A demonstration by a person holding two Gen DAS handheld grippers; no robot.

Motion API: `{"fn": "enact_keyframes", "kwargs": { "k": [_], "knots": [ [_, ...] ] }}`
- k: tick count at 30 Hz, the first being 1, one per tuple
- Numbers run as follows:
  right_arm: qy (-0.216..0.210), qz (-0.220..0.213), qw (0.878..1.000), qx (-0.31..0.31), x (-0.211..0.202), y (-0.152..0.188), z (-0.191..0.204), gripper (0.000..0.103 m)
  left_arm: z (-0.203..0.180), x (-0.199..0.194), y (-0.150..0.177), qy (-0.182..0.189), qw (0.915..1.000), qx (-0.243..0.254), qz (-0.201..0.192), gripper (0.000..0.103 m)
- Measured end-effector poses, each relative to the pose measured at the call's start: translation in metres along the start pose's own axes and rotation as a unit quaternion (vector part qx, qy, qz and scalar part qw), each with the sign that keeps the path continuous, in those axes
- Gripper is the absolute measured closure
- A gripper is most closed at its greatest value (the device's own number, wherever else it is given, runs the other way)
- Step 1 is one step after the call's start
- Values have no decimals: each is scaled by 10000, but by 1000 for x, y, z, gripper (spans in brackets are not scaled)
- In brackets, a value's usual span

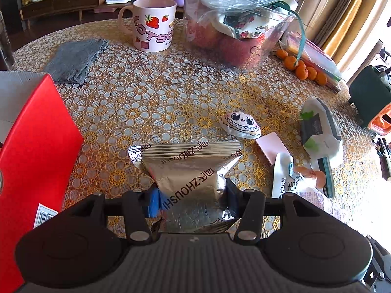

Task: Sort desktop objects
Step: 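Grasp the silver snack packet with the left tool while the right tool grasps the white printed bag, then carry the silver packet and white bag over the shoebox with both tools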

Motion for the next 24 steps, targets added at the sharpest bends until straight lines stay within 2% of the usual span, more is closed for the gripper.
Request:
{"fn": "enact_keyframes", "kwargs": {
  "k": [15, 24],
  "knots": [
    [-98, -200, 9992, -341, -49, -7, 24, 44, -7, -70, 18, 297, 9977, 511, -331, 52],
    [-229, -321, 9970, -666, -80, -18, 46, 44, -2, -114, 16, 334, 9923, 974, -683, 52]
  ]
}}
Point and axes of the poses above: each gripper's, at about its wrist camera, not at the fingertips, and x roughly the way its jaws point, z to its left, y to its underside, the point moved 10 cm from there along x, roughly the way its jaws point, and after that the axes turned 5 degrees about -z, right-handed, at the moved point
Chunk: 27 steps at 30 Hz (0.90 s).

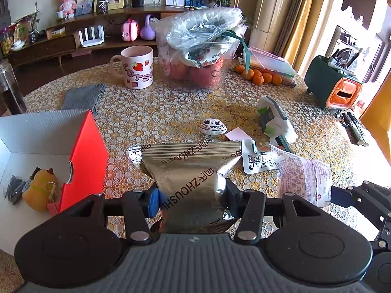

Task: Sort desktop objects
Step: 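Carry the silver packet and white bag over the shoebox with both tools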

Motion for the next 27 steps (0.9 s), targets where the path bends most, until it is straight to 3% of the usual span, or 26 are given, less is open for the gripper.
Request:
{"fn": "enact_keyframes", "kwargs": {
  "k": [12, 27],
  "knots": [
    [-169, -182, 9985, -488, -24, -27, 44, 44, 38, -50, -5, -4, 9996, 117, -253, 52],
    [-486, -99, 9959, -761, -10, -45, 110, 44, 113, -80, -5, -279, 9987, 121, -406, 52]
  ]
}}
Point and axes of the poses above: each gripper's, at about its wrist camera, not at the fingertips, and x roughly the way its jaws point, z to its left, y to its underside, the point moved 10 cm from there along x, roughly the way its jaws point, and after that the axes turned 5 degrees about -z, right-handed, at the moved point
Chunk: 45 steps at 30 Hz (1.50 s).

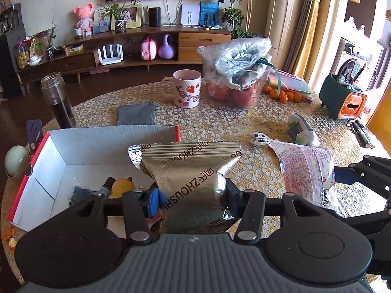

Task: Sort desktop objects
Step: 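Carry the silver packet and white bag over the shoebox with both tools, then lower and release the silver packet with the left tool while the right tool releases the white bag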

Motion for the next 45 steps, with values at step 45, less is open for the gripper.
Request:
{"fn": "enact_keyframes", "kwargs": {
  "k": [45],
  "knots": [
    [-867, 839, 9883, -933, 144, -25, 156, 44, 195, 85, 26, -1685, 9825, -237, 753, 52]
  ]
}}
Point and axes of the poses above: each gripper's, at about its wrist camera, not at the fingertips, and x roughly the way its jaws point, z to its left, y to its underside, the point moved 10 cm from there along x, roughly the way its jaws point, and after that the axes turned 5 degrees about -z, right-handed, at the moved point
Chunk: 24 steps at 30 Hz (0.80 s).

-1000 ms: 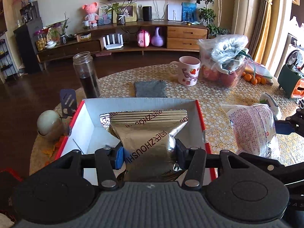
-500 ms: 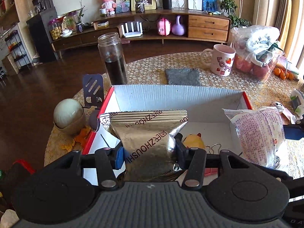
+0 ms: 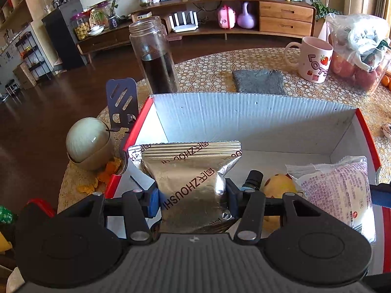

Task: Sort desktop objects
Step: 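Lower and release the silver packet with the left tool while the right tool releases the white bag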

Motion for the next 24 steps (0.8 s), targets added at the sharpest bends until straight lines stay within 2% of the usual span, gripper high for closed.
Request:
{"fn": "enact_keyframes", "kwargs": {
  "k": [14, 24],
  "knots": [
    [150, 380, 9992, -1, 30, 15, -2, 44, 6, 31, 8, -24, 9983, -347, 468, 52],
    [174, 438, 9989, 48, 34, 19, -2, 43, 1, 35, 13, 27, 9978, -189, 642, 51]
  ]
}}
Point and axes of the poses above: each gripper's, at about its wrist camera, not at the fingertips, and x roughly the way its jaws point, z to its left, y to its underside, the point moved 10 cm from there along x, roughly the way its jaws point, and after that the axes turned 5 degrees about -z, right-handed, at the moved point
